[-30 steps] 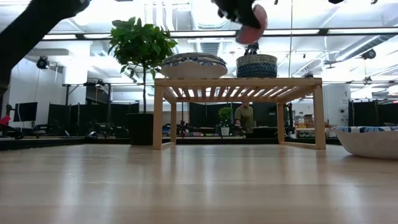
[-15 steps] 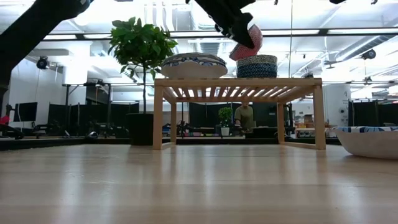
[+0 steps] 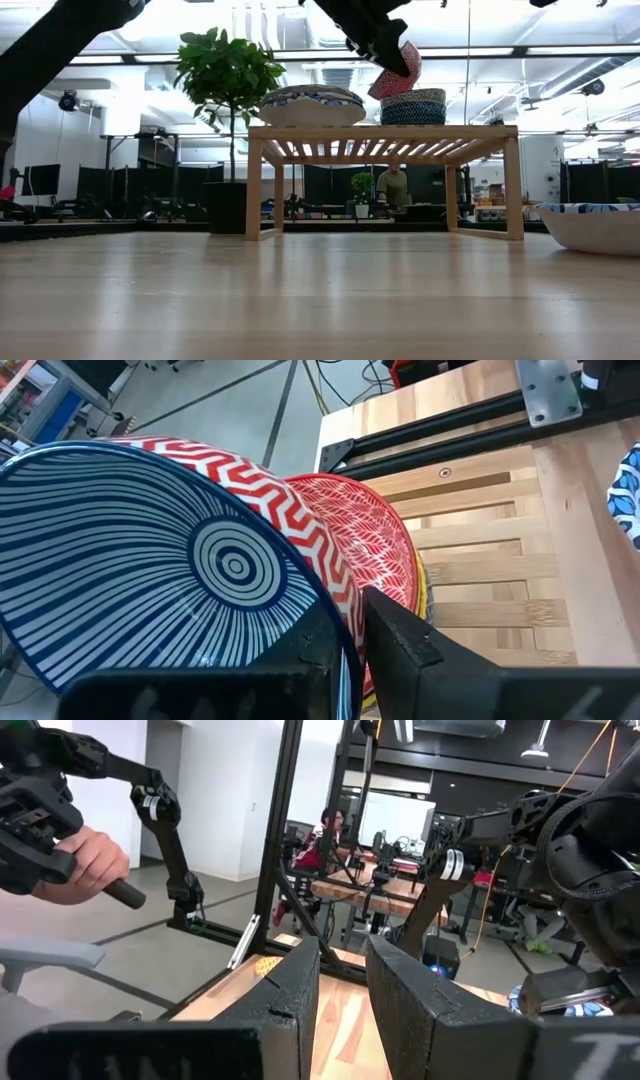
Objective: Place and stack bowls onto a shelf
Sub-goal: Stack the blue bowl on top of the red bowl on the shelf, then stack the blue pattern bowl on top of the other blue pattern bowl on the shelf
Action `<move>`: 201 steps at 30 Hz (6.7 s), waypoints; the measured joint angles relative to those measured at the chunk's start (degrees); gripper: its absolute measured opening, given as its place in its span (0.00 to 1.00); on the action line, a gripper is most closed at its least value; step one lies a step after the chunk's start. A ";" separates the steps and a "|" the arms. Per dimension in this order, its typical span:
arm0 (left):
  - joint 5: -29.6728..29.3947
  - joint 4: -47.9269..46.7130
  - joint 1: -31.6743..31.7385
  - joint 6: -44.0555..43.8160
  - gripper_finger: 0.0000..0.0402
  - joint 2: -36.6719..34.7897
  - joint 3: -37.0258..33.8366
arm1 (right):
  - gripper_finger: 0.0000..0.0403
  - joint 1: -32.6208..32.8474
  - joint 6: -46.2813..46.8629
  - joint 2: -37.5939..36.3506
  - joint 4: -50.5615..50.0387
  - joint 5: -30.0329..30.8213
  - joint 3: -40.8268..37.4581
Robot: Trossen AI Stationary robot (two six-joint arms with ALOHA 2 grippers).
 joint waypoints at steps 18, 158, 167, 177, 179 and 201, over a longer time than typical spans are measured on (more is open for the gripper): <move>0.09 0.00 -0.50 0.15 0.06 0.00 0.00 | 0.19 0.00 -0.13 0.00 -0.02 -0.02 0.00; -36.17 25.57 -34.14 -30.36 0.36 -54.40 -75.54 | 0.04 -27.21 -9.46 61.44 -63.29 22.02 66.79; -36.17 25.57 -34.14 -30.49 0.36 -54.40 -75.54 | 0.03 -27.17 -9.92 61.57 -62.26 22.23 66.79; -36.17 25.57 -34.14 -30.51 0.36 -54.40 -75.54 | 0.09 -27.17 -9.23 63.59 -61.09 22.50 66.75; -36.17 25.57 -34.14 -30.53 0.36 -54.40 -75.54 | 0.15 -27.17 -8.91 63.73 -61.09 22.67 66.75; -27.15 11.60 -37.66 -61.69 0.36 -54.05 -75.54 | 0.26 -22.46 2.56 50.40 -62.09 19.55 65.14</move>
